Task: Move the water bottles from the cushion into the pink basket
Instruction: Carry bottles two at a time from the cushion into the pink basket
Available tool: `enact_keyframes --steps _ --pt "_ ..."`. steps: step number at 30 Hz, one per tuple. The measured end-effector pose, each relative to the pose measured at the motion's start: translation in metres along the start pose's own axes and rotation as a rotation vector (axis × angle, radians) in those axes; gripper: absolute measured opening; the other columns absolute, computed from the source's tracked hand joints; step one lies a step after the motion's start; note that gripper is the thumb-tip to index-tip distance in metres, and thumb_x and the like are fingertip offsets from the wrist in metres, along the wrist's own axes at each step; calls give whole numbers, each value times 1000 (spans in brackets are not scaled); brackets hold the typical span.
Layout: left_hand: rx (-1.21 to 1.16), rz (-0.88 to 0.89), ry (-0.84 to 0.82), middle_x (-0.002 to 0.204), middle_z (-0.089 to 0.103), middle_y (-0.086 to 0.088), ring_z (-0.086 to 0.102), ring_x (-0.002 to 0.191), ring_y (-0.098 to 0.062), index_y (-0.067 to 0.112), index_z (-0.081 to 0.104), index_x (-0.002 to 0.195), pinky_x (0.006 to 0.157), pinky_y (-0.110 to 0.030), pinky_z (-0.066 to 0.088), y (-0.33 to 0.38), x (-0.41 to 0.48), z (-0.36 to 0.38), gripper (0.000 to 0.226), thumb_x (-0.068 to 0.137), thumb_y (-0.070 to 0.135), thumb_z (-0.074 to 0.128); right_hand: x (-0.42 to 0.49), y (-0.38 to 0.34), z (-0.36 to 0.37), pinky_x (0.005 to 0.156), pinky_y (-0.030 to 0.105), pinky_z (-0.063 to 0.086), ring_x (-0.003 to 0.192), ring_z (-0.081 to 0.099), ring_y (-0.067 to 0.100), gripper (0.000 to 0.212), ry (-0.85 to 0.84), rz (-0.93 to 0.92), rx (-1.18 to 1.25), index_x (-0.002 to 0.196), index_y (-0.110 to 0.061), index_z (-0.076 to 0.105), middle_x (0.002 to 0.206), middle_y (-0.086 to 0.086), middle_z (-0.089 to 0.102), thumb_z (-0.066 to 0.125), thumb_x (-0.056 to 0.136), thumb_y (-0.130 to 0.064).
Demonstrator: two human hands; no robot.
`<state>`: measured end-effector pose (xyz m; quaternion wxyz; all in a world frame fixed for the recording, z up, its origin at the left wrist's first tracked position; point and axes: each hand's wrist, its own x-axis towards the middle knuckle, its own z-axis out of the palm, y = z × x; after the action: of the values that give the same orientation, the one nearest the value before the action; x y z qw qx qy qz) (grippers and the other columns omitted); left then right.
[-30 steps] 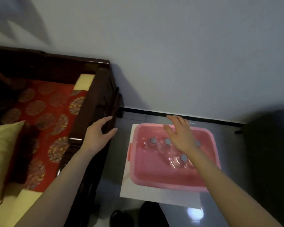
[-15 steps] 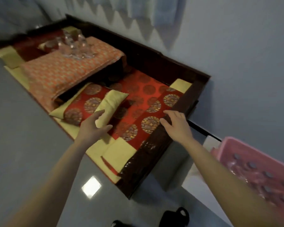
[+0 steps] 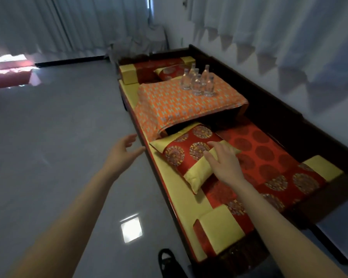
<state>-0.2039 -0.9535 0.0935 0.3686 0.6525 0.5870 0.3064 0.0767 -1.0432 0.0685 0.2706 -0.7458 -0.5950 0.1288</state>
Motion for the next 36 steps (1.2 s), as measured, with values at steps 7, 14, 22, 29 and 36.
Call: enact_keyframes --steps 7,14,22,29,36 --pt "-37 -70 69 115 64 -5 56 103 -12 11 62 120 87 -25 39 -27 98 -33 34 94 31 53 105 -26 54 102 41 34 131 32 22 44 -38 -42 40 135 -23 47 136 1 50 44 96 -44" --pt "-24 -94 15 109 63 -4 56 100 -13 11 62 118 84 -25 38 -29 211 -27 30 96 27 50 225 -28 95 102 41 32 131 33 25 44 -51 39 63 135 -23 47 135 4 50 43 96 -44" --pt "-16 -165 -7 120 63 -9 55 101 -12 6 59 124 85 -23 38 -49 349 -45 33 94 19 54 355 -45 139 102 41 34 134 30 22 46 -150 93 105 137 -23 44 139 1 46 42 97 -46" --pt "-19 -120 -87 107 65 -6 58 96 -13 5 61 117 83 -24 40 -60 479 -42 27 91 12 59 452 -38 171 102 43 37 126 43 27 43 -92 191 126 132 -22 49 129 4 54 49 94 -41" --pt "19 -10 -341 109 66 -8 61 99 -17 7 60 120 89 -27 49 -59 671 -26 35 85 8 65 572 -32 198 96 40 39 116 50 30 57 86 462 175 126 -19 55 121 11 60 47 78 -49"
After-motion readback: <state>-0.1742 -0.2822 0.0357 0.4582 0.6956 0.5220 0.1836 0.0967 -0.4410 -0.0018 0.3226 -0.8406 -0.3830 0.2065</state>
